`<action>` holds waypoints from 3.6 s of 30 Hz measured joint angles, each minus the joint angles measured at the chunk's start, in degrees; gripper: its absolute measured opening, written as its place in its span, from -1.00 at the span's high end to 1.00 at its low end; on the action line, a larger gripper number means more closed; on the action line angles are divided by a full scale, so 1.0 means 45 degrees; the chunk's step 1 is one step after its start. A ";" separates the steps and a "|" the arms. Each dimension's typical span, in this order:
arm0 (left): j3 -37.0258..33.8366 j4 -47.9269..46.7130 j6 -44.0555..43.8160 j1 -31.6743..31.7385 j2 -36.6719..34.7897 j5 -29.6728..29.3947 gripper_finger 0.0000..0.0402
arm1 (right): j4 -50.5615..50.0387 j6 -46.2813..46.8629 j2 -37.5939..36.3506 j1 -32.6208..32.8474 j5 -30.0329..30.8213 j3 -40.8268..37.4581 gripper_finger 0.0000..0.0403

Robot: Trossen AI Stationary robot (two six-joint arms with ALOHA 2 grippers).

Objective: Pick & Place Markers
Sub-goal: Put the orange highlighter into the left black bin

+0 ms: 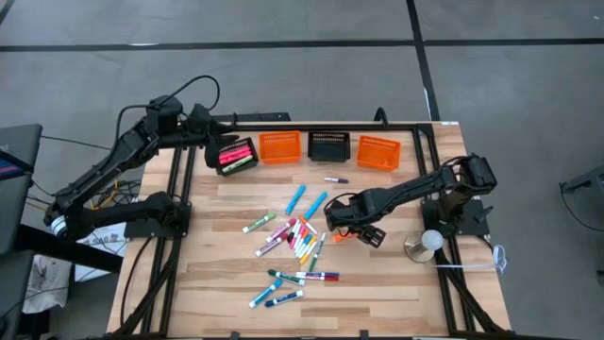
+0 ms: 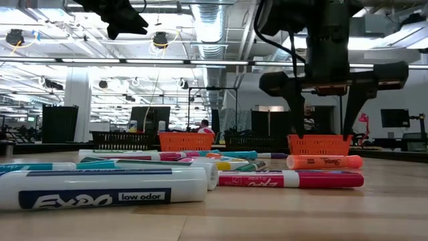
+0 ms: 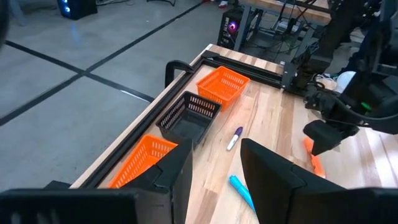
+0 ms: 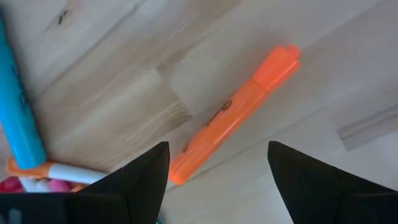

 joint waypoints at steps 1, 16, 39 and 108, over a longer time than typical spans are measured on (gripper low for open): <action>0.0000 0.0007 0.0000 -0.0004 0.0000 0.0001 0.33 | -0.0139 -0.0002 0.0039 0.0000 -0.0120 -0.0005 -0.31; 0.0000 0.0000 0.0000 -0.0005 0.0002 0.0004 0.33 | 0.1278 -0.0006 0.2267 -0.0102 -0.1157 0.0050 -0.31; 0.0000 0.0043 0.0000 -0.0005 0.0002 0.0004 0.33 | -0.0070 -0.2188 0.2046 -0.0097 0.0057 0.0023 0.77; 0.0015 0.8081 -0.3182 -0.3521 0.3069 0.1419 0.33 | 1.2010 -2.8559 -0.2335 -0.3596 0.2085 0.2704 0.74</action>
